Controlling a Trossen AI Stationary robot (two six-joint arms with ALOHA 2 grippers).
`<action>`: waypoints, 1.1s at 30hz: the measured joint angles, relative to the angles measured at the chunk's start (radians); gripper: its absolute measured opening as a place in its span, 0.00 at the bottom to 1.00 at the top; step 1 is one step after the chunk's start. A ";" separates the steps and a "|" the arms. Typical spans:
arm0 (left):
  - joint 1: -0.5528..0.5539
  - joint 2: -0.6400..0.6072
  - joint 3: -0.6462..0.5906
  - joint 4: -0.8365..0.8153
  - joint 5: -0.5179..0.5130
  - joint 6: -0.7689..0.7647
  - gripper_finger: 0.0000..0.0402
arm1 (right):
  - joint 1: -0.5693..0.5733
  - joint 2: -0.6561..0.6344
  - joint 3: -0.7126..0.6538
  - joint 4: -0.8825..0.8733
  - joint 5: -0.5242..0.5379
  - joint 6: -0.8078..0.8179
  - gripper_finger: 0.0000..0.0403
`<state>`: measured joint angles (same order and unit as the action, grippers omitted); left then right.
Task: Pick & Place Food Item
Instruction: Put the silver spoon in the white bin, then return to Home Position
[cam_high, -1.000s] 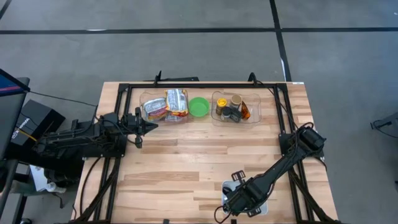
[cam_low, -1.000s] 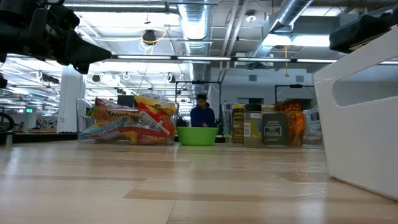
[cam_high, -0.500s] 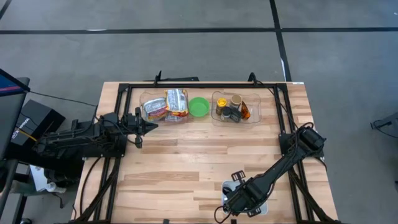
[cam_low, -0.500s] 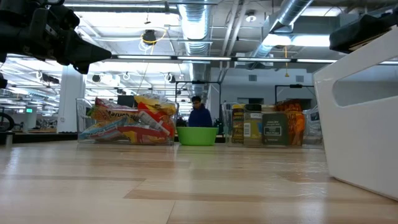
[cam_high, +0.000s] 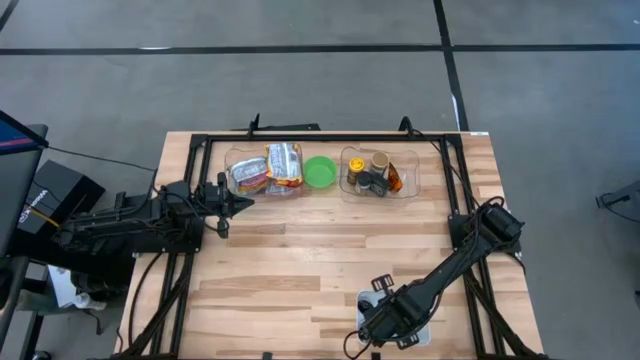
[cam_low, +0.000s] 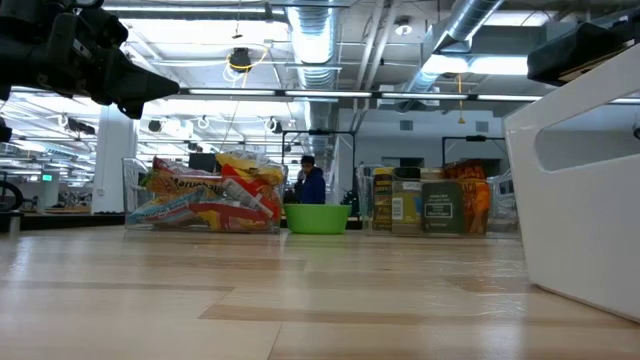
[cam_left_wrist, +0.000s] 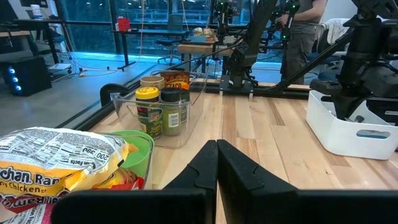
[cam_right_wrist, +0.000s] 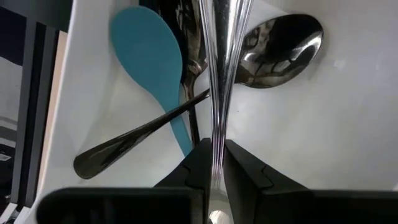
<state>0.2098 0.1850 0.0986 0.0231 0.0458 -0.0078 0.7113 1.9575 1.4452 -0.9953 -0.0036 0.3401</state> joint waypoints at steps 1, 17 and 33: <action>0.000 0.000 0.000 0.000 0.000 0.000 0.00 | 0.000 0.000 0.000 0.002 0.000 0.000 0.08; 0.000 0.000 0.000 0.000 0.000 0.000 0.00 | -0.003 0.000 0.000 0.006 0.003 0.012 0.12; 0.000 0.000 0.000 0.000 0.000 0.000 0.00 | -0.006 0.000 0.000 0.012 0.003 -0.001 0.22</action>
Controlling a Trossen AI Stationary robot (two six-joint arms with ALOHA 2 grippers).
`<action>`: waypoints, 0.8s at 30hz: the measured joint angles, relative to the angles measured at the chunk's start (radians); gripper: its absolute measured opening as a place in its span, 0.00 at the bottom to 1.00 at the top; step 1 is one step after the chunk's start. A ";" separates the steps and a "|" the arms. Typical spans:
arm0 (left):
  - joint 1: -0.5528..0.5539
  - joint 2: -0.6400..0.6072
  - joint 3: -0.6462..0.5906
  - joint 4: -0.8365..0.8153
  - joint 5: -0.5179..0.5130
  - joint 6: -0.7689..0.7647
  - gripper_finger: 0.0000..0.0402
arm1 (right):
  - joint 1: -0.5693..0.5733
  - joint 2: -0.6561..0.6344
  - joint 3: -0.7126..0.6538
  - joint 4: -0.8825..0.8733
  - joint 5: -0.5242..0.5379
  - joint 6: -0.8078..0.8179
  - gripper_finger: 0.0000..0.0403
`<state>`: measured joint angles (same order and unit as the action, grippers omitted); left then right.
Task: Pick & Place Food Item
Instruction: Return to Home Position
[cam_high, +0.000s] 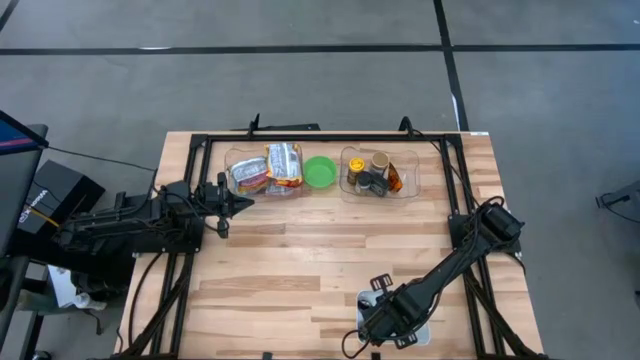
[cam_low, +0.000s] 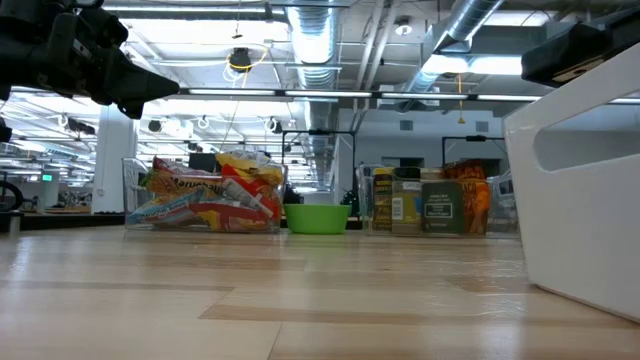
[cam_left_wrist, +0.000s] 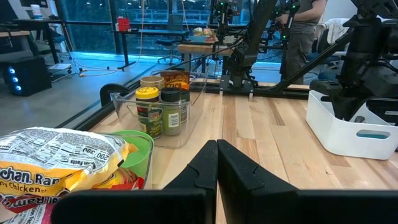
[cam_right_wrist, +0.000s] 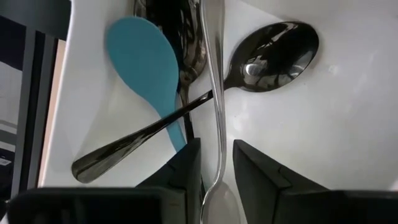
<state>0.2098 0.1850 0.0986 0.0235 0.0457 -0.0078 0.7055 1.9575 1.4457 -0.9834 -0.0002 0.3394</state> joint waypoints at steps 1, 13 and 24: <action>0.000 0.000 0.000 0.000 0.000 0.000 0.00 | 0.000 0.000 0.001 -0.002 0.000 0.000 0.22; 0.000 0.000 0.000 0.000 0.000 0.000 0.00 | -0.007 -0.118 0.001 0.039 0.011 0.024 0.22; 0.000 0.000 0.000 0.000 0.000 0.000 0.00 | -0.062 -0.243 0.001 0.113 0.194 -0.025 0.22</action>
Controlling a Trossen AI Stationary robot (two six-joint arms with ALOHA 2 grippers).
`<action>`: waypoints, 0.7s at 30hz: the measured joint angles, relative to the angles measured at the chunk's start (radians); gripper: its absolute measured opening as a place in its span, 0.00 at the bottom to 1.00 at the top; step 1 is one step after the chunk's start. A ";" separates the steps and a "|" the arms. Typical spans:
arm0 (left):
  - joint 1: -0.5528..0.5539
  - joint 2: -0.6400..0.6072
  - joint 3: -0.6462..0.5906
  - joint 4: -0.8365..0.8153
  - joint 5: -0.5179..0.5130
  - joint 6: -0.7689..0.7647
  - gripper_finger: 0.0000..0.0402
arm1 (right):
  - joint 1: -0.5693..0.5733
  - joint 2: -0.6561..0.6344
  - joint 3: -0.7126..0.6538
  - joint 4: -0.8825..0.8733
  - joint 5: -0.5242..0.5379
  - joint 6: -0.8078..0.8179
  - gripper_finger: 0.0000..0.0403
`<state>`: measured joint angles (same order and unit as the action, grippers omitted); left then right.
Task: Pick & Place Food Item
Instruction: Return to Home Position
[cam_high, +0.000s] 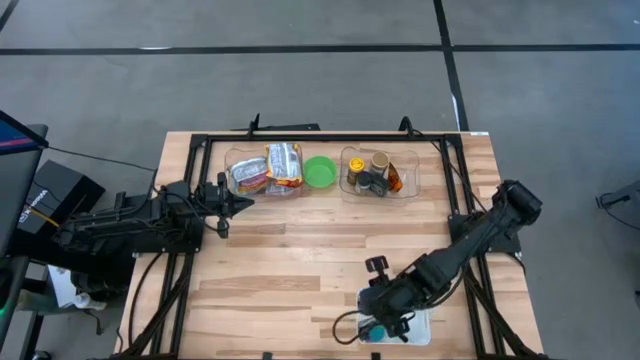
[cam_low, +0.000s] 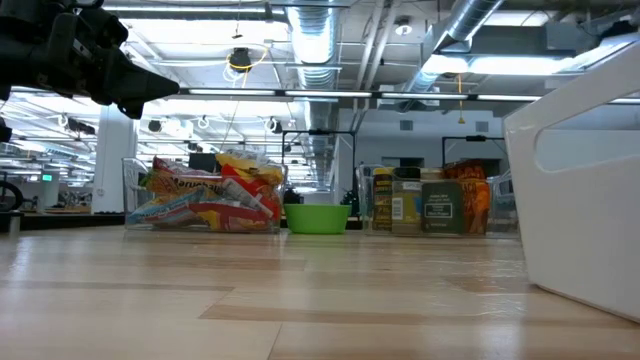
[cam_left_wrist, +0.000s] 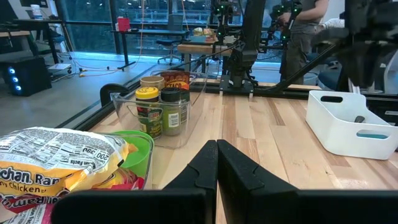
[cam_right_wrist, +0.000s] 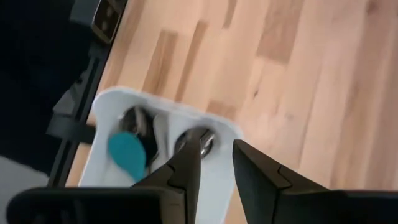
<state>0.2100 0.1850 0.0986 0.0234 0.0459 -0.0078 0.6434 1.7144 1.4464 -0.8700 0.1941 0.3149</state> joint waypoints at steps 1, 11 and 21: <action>0.000 0.000 0.000 0.000 0.000 0.000 0.00 | -0.007 -0.005 0.000 0.009 0.010 -0.008 0.22; 0.000 0.000 0.000 0.000 0.000 0.000 0.00 | -0.095 -0.017 0.000 0.044 0.024 -0.111 0.12; 0.000 0.000 0.000 0.000 0.000 0.000 0.00 | -0.163 -0.013 0.000 0.051 0.010 -0.116 0.04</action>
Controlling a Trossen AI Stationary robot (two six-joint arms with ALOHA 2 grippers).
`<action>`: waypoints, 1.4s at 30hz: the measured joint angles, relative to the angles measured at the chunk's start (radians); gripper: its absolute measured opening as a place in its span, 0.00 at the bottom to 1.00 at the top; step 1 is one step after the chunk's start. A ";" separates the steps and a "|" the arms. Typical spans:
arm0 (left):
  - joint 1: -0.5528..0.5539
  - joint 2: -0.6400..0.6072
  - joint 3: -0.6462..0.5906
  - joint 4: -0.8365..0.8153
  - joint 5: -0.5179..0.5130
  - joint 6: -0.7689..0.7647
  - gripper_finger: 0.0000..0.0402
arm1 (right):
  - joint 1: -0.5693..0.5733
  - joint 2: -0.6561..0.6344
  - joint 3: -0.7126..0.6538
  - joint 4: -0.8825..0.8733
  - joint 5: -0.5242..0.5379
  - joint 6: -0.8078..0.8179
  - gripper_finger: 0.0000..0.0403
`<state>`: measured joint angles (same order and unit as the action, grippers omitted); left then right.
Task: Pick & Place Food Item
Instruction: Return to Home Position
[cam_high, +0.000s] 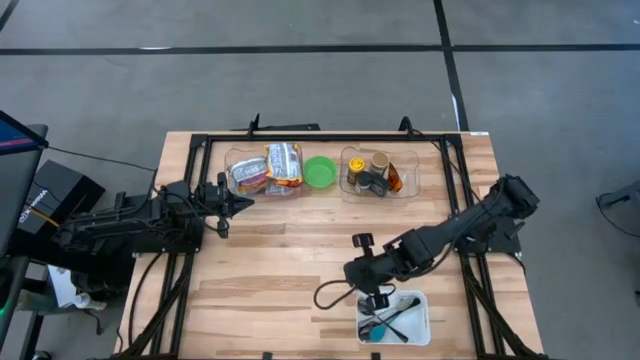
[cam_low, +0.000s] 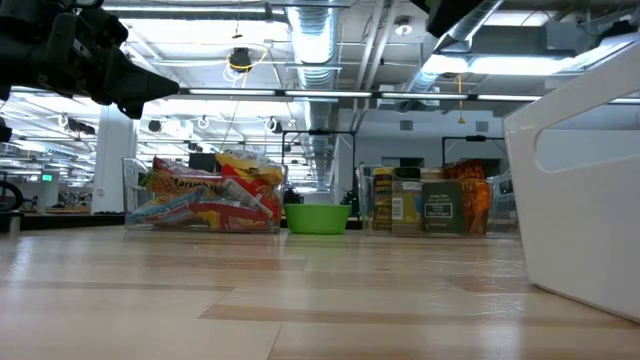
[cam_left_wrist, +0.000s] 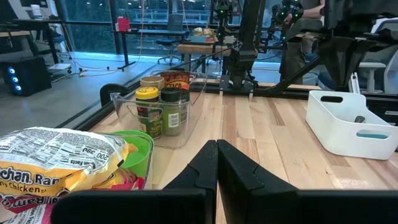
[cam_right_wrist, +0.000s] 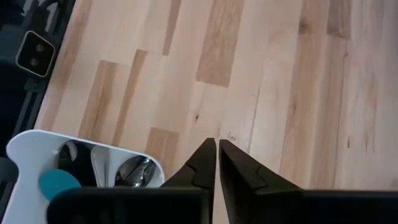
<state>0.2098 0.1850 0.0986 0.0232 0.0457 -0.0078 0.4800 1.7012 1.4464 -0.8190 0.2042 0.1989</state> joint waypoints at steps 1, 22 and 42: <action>0.000 0.000 0.000 0.000 0.000 0.000 0.00 | -0.004 0.000 0.000 -0.001 -0.001 0.000 0.03; 0.000 0.000 0.000 0.000 0.000 0.000 0.00 | -0.048 -0.005 0.000 0.160 -0.053 -0.231 0.00; 0.000 0.000 0.000 0.000 0.000 0.000 0.00 | -0.332 -0.013 0.000 0.345 -0.274 -0.249 0.00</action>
<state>0.2100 0.1851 0.0986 0.0233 0.0456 -0.0078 0.1482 1.6882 1.4464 -0.4740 -0.0700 -0.0498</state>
